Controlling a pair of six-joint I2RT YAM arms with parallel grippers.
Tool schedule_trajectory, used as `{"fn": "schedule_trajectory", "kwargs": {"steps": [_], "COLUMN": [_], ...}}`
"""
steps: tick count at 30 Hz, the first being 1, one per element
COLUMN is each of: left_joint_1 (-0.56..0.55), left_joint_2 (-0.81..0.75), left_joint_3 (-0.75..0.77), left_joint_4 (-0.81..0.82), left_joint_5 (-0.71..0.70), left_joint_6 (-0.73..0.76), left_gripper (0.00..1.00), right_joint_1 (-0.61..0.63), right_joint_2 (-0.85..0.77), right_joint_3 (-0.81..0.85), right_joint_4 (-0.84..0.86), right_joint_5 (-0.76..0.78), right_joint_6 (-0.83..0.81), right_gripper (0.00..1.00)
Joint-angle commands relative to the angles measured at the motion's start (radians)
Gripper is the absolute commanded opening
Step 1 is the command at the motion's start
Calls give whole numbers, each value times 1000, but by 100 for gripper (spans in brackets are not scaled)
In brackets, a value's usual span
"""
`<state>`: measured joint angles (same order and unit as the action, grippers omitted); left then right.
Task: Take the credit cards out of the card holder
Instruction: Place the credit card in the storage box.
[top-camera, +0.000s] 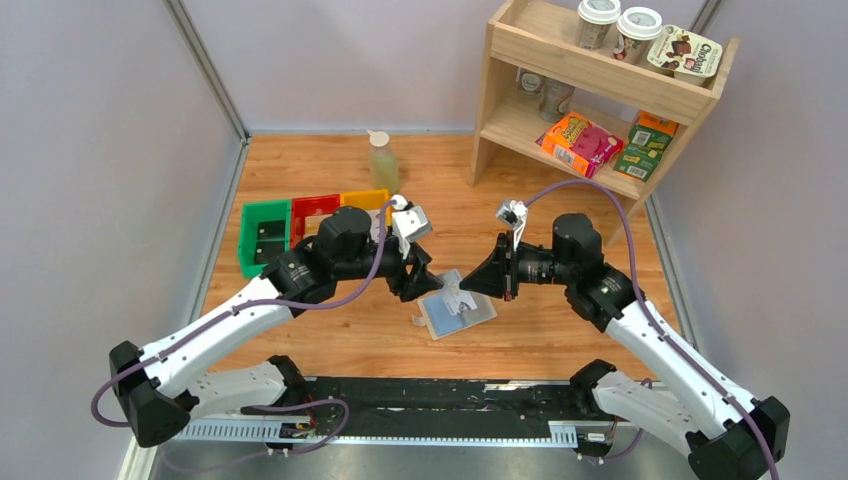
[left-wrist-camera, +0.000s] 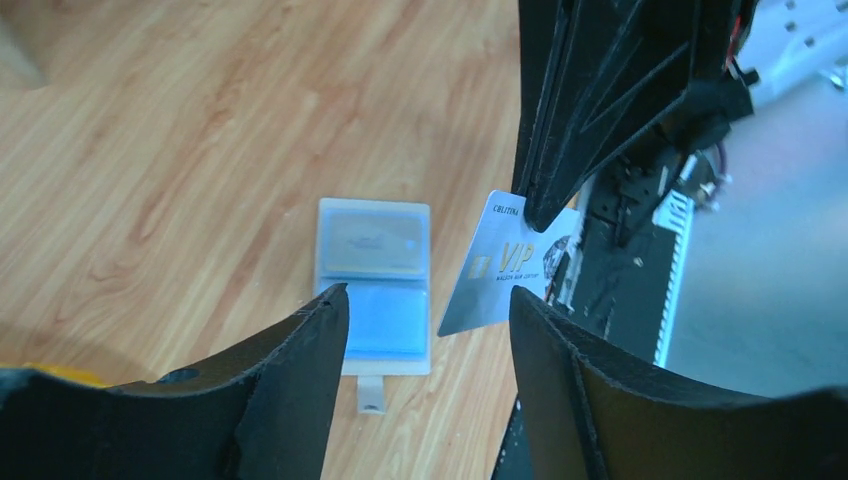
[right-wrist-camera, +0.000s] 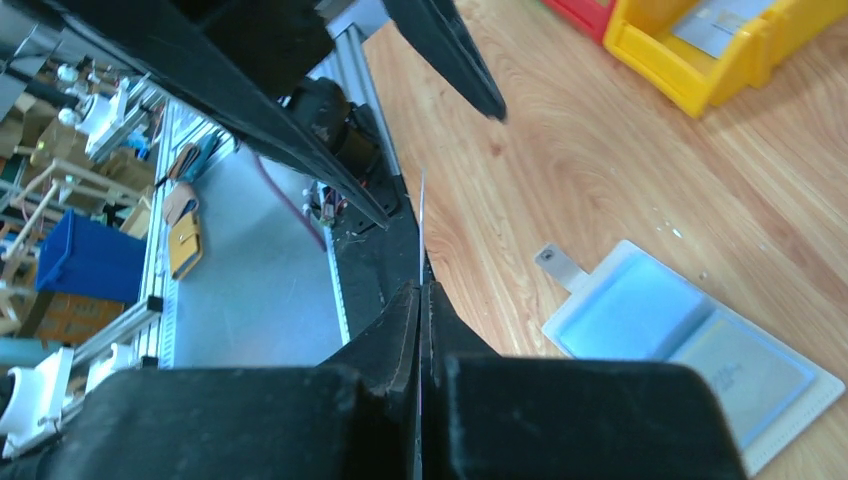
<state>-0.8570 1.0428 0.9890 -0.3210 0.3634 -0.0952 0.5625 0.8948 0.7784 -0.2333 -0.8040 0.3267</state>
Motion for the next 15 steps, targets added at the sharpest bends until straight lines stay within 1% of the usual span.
{"fn": "schedule_trajectory", "kwargs": {"steps": [1,3,5,6,7,8,9,10,11,12,13,14,15], "left_joint_1": [-1,-1,-2,-2,-2,-1,-1,-1,-1,1,0,3,6], "left_joint_2": [26,39,52,62,69,82,86,94,97,100,100,99,95], "left_joint_3": [49,57,63,68,69,77,79,83,85,85,85,83,80], "left_joint_4": [-43,-50,-56,-59,-61,-64,-70,-73,-73,-75,-69,-66,-64], "left_joint_5": [192,221,253,279,290,310,318,328,332,333,335,330,321], "left_joint_6": [94,94,94,94,94,94,94,95,92,91,89,84,78], "left_gripper": [65,61,55,49,46,37,33,23,18,8,3,0,0], "right_joint_1": [28,37,50,56,60,60,62,60,62,60,62,62,60], "right_joint_2": [-30,-36,-37,-37,-36,-34,-31,-28,-23,-19,-13,-8,-5], "right_joint_3": [38,39,42,45,48,50,51,56,61,68,74,82,94], "right_joint_4": [48,49,49,49,49,48,48,45,35,26,14,-3,-26], "right_joint_5": [-73,-83,-90,-92,-93,-93,-93,-93,-93,-93,-83,-74,-58], "right_joint_6": [-58,-66,-75,-80,-83,-84,-86,-87,-92,-97,-101,-109,-117], "right_gripper": [0,1,1,1,1,1,1,1,2,3,5,7,15]}}
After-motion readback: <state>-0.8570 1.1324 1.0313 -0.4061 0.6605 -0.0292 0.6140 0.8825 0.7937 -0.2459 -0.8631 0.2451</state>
